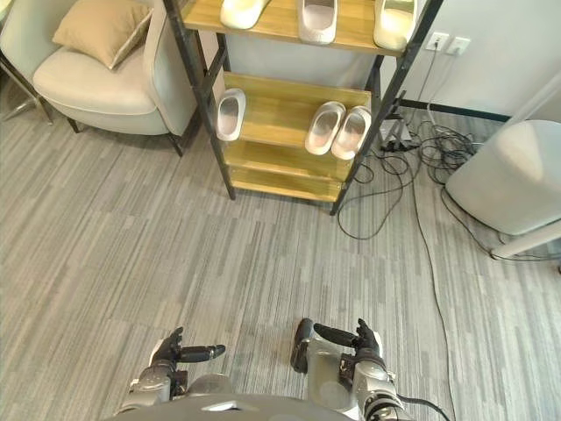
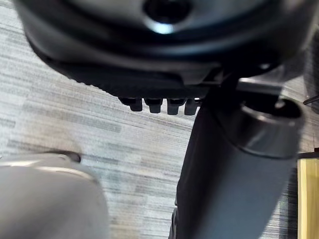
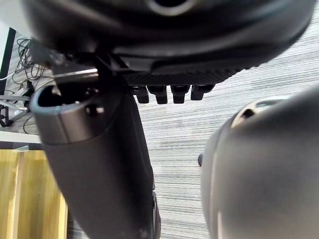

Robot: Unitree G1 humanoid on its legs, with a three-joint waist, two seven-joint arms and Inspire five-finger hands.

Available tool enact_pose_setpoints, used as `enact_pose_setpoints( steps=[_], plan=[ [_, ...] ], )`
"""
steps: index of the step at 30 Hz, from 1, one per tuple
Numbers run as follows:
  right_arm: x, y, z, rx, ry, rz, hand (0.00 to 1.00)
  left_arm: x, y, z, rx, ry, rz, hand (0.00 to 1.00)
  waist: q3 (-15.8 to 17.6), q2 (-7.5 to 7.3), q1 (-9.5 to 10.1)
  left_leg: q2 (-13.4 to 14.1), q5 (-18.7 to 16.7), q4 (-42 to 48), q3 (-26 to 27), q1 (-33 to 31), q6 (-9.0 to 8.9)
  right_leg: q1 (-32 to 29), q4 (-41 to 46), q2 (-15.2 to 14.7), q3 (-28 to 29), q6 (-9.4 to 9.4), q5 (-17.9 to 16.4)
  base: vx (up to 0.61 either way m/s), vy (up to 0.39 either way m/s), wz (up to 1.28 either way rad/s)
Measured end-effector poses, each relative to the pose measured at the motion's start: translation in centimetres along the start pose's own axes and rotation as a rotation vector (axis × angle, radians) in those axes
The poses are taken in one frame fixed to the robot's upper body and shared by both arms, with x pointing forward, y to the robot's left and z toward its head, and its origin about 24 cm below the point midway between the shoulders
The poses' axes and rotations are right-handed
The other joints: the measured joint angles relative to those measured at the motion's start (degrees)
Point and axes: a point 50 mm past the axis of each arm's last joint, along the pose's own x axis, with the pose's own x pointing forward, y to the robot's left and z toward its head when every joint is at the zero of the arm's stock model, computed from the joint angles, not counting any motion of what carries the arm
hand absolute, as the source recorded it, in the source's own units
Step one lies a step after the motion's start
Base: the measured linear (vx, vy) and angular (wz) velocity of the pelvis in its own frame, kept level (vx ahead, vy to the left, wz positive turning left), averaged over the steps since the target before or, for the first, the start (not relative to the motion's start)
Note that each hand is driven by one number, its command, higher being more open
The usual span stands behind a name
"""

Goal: Organize the slippers on the shoe rack

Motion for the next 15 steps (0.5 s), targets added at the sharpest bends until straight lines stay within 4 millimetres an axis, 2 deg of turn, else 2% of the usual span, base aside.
enact_pose_setpoints(
  steps=[1, 2, 3, 4, 6, 7, 8, 9, 10, 11, 12, 14, 15],
  plan=[
    [-0.2, -0.2, -0.5, 0.006, 0.009, -0.006, 1.00, 0.0, 0.1, 0.3, -0.021, -0.012, 0.005, 1.00, 0.36, 0.10, 0.27, 2.88, 1.95, 14.95, 0.88, -5.79, 0.19, 5.99, -2.56, 1.06, -0.78, -0.44, -1.91, 0.40, -0.161, 0.25],
    [-0.2, -0.1, -0.7, 0.010, 0.011, -0.006, 1.00, 0.1, 0.2, 0.6, -0.024, -0.021, 0.006, 1.00, 0.56, -0.13, 0.38, 3.43, 1.46, 18.11, 1.50, -7.14, 0.48, 7.73, -3.53, 1.31, -0.86, -0.45, -2.26, 0.42, -0.155, 0.29],
    [-0.4, 0.2, -1.0, 0.023, 0.017, 0.001, 1.00, 0.1, 0.5, 1.4, -0.028, -0.060, 0.014, 1.00, 0.98, -1.29, 0.76, 3.77, 0.07, 22.66, 3.83, -11.68, 0.69, 12.49, -6.63, 1.39, -1.01, -0.16, -2.95, 0.38, -0.119, 0.10],
    [-0.4, 0.5, -1.0, 0.030, 0.019, 0.007, 1.00, 0.1, 0.6, 1.8, -0.026, -0.078, 0.014, 1.00, 1.11, -1.82, 0.97, 3.31, -0.27, 21.79, 4.76, -14.18, 0.88, 14.31, -8.47, 1.40, -0.99, -0.04, -2.98, 0.45, -0.126, 0.06],
    [-0.4, 0.9, -0.9, 0.050, 0.020, 0.011, 1.00, 0.1, 0.3, 2.5, -0.027, -0.111, 0.006, 1.00, 1.37, -2.18, 1.59, 1.59, -1.79, 14.09, 6.00, -17.81, 0.67, 16.64, -10.83, 1.27, -0.55, 0.33, -2.75, 0.43, 0.046, -0.15],
    [-0.3, 1.3, -0.6, 0.064, 0.021, 0.017, 1.00, 0.2, 0.0, 3.2, -0.019, -0.134, -0.004, 1.00, 1.69, -2.22, 2.37, -1.49, -1.49, 0.31, 5.68, -19.29, 0.59, 18.34, -12.26, 0.51, 0.07, 0.99, -2.96, 0.44, 0.150, -0.26],
    [-0.3, 1.4, -0.6, 0.065, 0.022, 0.019, 1.00, 0.2, 0.0, 3.3, -0.016, -0.137, -0.006, 1.00, 1.77, -2.29, 2.39, -2.85, -0.88, -4.85, 5.38, -19.42, 0.44, 18.90, -12.49, -0.04, 0.33, 1.77, -3.38, 0.30, 0.161, -0.26],
    [-0.3, 1.3, -0.7, 0.064, 0.023, 0.016, 1.00, 0.2, -0.1, 3.4, -0.013, -0.138, -0.007, 1.00, 1.76, -2.17, 2.39, -4.73, 3.11, -14.24, 4.73, -18.94, -0.31, 19.76, -12.60, -0.77, 0.72, 3.09, -4.16, 0.30, 0.180, -0.28],
    [-0.4, 1.1, -1.1, 0.057, 0.036, 0.013, 1.00, 0.1, -0.4, 2.8, -0.015, -0.123, -0.015, 1.00, 1.58, -1.77, 2.93, -5.74, 14.12, -20.48, 3.88, -17.18, 1.46, 20.83, -12.95, -0.52, 1.98, 4.74, -5.14, 0.46, 0.223, -0.19],
    [-0.6, 2.3, -1.5, 0.057, 0.055, 0.040, 1.00, 0.3, 0.4, 3.3, 0.007, -0.136, 0.006, 1.00, 1.46, -4.73, 2.79, -8.27, 13.09, -21.48, 4.87, -16.13, 4.32, 21.46, -13.72, -2.91, 2.58, 5.65, -5.68, 0.58, 0.254, -0.14],
    [-0.6, 2.5, -1.5, 0.057, 0.054, 0.048, 1.00, 0.4, 0.5, 3.8, 0.011, -0.142, 0.004, 1.00, 1.52, -5.64, 3.24, -8.98, 11.48, -19.97, 5.52, -16.23, 5.07, 21.86, -13.54, -4.14, 2.72, 6.04, -5.55, 0.43, 0.164, 0.01],
    [-0.6, 2.8, -1.3, 0.053, 0.046, 0.058, 1.00, 0.5, 0.8, 3.3, 0.019, -0.116, 0.011, 1.00, 1.31, -5.92, 3.43, -9.15, 8.12, -18.30, 7.22, -14.31, 6.00, 21.41, -9.01, -5.52, 3.68, 7.58, -5.46, 0.34, 0.151, -0.36],
    [-0.6, 3.0, -1.1, 0.045, 0.039, 0.065, 1.00, 0.5, 1.1, 2.5, 0.025, -0.092, 0.017, 1.00, 1.38, -5.63, 3.40, -8.67, 6.39, -18.38, 8.52, -11.84, 6.21, 18.72, -0.63, -6.69, 4.93, 8.73, -5.98, 0.34, 0.176, -0.59]
  ],
)
